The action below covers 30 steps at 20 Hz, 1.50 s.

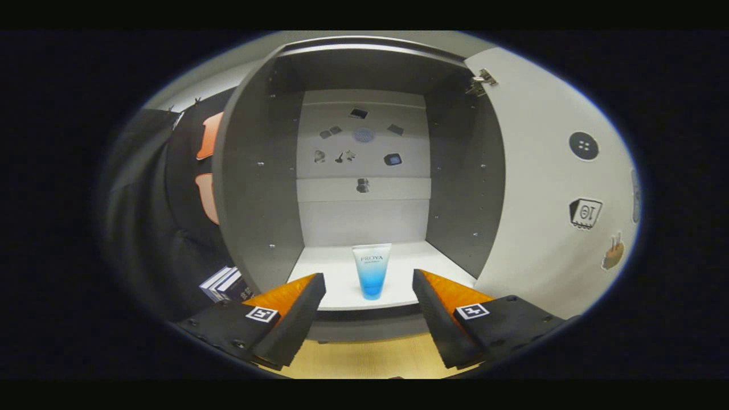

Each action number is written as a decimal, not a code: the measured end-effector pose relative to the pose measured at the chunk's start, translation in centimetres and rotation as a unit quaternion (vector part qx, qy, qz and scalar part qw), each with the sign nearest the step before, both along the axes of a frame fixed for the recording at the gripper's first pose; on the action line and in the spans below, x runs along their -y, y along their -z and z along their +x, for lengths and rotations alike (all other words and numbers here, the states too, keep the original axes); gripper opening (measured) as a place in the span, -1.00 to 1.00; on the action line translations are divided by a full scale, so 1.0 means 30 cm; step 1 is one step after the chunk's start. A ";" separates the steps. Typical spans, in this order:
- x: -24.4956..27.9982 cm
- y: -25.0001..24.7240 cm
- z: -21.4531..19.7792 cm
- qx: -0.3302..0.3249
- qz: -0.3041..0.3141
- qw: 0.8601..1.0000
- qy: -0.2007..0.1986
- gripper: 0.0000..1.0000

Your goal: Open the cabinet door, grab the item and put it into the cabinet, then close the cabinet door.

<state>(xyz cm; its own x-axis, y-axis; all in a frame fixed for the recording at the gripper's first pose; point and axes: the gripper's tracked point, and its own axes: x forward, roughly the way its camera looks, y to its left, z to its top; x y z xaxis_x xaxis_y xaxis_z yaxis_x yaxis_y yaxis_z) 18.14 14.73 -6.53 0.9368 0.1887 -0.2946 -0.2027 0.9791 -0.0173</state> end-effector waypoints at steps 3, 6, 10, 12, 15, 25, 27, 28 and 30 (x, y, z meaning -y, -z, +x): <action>0.089 -0.029 -0.187 0.019 0.001 1.000 0.006 0.96; 0.195 -0.028 -0.369 0.024 0.008 1.000 0.010 0.96; 0.389 -0.047 -0.561 0.025 0.009 0.999 0.022 0.96; 0.497 -0.067 -0.640 0.026 0.014 0.999 0.030 0.96; 0.672 -0.105 -0.717 0.043 0.010 0.998 0.041 0.95; 1.228 -0.075 -0.705 0.066 0.001 0.989 0.131 0.96; 1.277 -0.046 -0.667 0.064 0.002 0.989 0.136 0.94; 1.294 -0.032 -0.644 0.061 0.001 0.989 0.137 0.94; 1.297 0.001 -0.592 0.052 0.004 0.989 0.135 0.92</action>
<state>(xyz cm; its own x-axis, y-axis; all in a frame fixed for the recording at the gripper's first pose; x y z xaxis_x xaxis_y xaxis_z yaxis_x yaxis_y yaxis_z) 0.39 -24.19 -6.55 0.9787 -0.0712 -0.1926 0.0694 0.9975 -0.0165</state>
